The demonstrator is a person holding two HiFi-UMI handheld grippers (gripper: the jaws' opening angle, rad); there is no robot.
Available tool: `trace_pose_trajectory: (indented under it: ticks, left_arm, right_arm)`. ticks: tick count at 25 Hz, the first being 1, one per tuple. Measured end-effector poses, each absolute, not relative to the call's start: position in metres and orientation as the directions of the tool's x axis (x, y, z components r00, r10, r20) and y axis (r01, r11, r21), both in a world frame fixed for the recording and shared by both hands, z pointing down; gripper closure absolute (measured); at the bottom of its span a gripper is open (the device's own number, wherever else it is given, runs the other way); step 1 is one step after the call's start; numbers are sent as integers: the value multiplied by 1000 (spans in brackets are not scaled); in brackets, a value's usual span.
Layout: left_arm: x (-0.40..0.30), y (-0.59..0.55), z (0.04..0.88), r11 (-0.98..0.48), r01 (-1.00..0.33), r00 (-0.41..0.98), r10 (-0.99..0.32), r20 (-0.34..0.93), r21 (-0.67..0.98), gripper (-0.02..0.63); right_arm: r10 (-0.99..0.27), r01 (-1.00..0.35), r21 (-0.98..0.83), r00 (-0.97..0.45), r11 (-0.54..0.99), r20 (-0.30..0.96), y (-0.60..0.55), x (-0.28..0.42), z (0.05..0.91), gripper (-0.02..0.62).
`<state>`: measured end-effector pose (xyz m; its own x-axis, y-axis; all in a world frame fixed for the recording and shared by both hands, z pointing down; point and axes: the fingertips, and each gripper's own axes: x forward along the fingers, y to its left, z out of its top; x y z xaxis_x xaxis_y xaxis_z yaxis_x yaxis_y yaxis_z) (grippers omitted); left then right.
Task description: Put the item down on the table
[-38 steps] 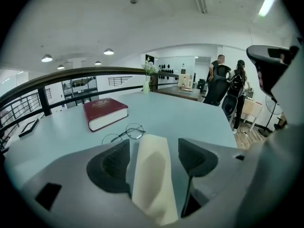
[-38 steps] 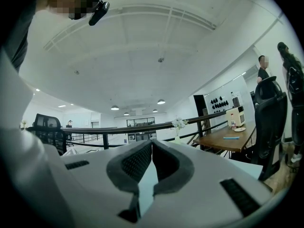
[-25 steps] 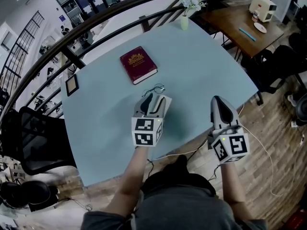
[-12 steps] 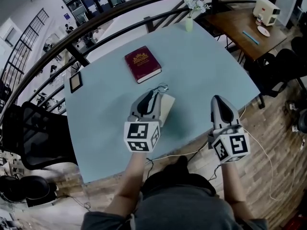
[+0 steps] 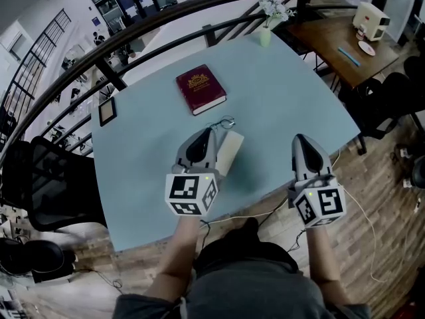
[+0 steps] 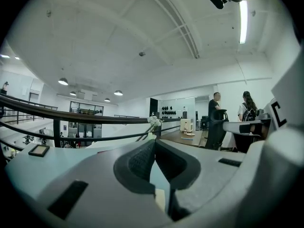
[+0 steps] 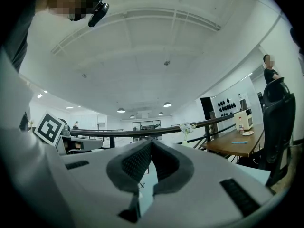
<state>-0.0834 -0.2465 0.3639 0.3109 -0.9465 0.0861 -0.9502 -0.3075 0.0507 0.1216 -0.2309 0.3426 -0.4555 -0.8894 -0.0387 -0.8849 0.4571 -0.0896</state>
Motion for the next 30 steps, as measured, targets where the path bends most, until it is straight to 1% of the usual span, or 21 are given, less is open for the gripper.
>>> trace_pose_trajectory:
  ticks: [13, 30]
  left_arm:
    - [-87, -240, 361, -301, -951, 306, -950, 68, 71, 600]
    - [-90, -237, 363, -290, -953, 297, -952, 74, 90, 600]
  right_arm:
    - [-887, -885, -66, -461, 461, -17, -228, 117, 346, 594]
    - [-879, -878, -53, -477, 476, -2, -228, 115, 345, 592]
